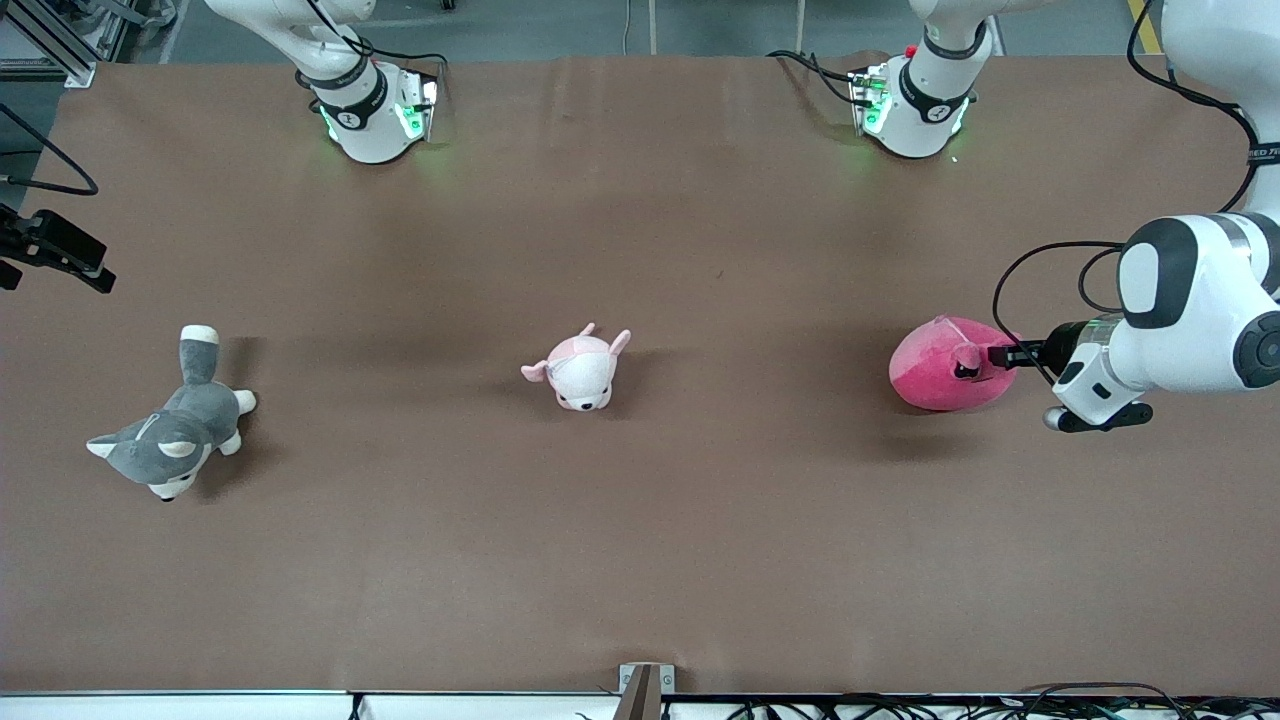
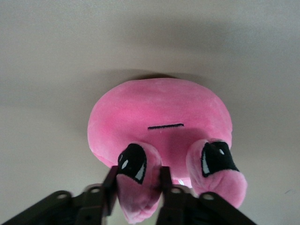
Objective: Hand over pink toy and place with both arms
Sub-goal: 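Reach the left gripper down to the large pink pig and grasp it, then lift the pink pig with the left gripper toward the table's middle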
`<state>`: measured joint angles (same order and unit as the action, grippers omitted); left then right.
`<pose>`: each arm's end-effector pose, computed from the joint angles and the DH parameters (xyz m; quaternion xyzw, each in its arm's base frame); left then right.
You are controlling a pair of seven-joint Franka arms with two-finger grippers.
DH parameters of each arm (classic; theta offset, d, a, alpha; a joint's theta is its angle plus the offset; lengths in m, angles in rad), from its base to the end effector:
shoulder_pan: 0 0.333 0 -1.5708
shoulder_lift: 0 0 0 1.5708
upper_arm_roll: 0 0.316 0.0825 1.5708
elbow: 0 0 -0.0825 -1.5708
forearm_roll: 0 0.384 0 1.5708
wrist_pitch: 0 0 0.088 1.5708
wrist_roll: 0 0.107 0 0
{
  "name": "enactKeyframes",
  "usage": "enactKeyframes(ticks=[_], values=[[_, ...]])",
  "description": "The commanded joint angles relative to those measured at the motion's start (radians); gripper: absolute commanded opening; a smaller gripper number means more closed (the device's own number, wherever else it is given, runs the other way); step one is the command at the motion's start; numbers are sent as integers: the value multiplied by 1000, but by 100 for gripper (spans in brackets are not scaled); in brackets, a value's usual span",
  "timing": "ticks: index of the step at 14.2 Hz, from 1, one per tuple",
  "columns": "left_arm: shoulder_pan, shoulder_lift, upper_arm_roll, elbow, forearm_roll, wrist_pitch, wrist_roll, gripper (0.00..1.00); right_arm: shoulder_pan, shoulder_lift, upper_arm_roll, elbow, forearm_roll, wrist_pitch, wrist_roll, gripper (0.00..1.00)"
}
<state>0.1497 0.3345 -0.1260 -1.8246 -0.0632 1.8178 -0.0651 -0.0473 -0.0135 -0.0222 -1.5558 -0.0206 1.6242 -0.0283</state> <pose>0.5940 0.0129 0.3315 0.9828 0.0564 -0.1696 0.0463 0.5547 -0.0408 0.6441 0.9989 -0.0205 0.0404 0.0121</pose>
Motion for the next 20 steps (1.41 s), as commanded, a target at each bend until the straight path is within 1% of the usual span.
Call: enactKeyframes(ticks=[1, 4, 6, 7, 9, 10, 11, 13, 14, 16, 17, 18, 19, 20], values=[[2, -31, -3, -10, -10, -14, -31, 0, -2, -28, 5, -27, -21, 0, -7, 100], [-4, -37, -7, 11, -10, -31, -65, 0, -6, -26, 4, -26, -21, 2, -5, 100], [-4, -54, -30, 62, -10, -101, -103, 0, -2, -26, 5, -24, -21, 2, -5, 100], [-4, -67, -49, 92, -12, -141, -126, 0, -2, -26, 5, -23, -21, 2, -5, 100], [-2, -77, -111, 187, -15, -225, -208, 0, -2, -25, 5, -14, -19, 2, -5, 100], [-2, -77, -142, 238, -36, -265, -254, 0, 0, -25, 7, -10, -19, 0, -2, 100], [-2, -77, -171, 286, -85, -288, -307, 0, 0, -25, 7, -10, -18, 0, -2, 100], [-4, -77, -240, 362, -176, -290, -416, 0, 0, -23, 7, -6, -18, 0, -4, 100], [-12, -75, -275, 390, -208, -290, -482, 0, -5, -20, 5, -1, -13, 0, -1, 100], [-24, -65, -369, 451, -250, -273, -635, 0, -3, -16, 2, -3, -7, -1, 2, 100], [-36, -61, -416, 467, -262, -228, -712, 0, -2, -14, 4, -1, -12, -9, 4, 100], [-44, -61, -449, 467, -273, -174, -789, 0, -2, -14, 7, 3, -10, -24, 7, 100], [-73, -61, -484, 467, -277, -117, -867, 0, 0, -14, 7, 16, -10, -27, 4, 100], [-105, -61, -501, 467, -277, -64, -919, 0, 9, -10, 7, 14, -15, -29, 2, 100]])
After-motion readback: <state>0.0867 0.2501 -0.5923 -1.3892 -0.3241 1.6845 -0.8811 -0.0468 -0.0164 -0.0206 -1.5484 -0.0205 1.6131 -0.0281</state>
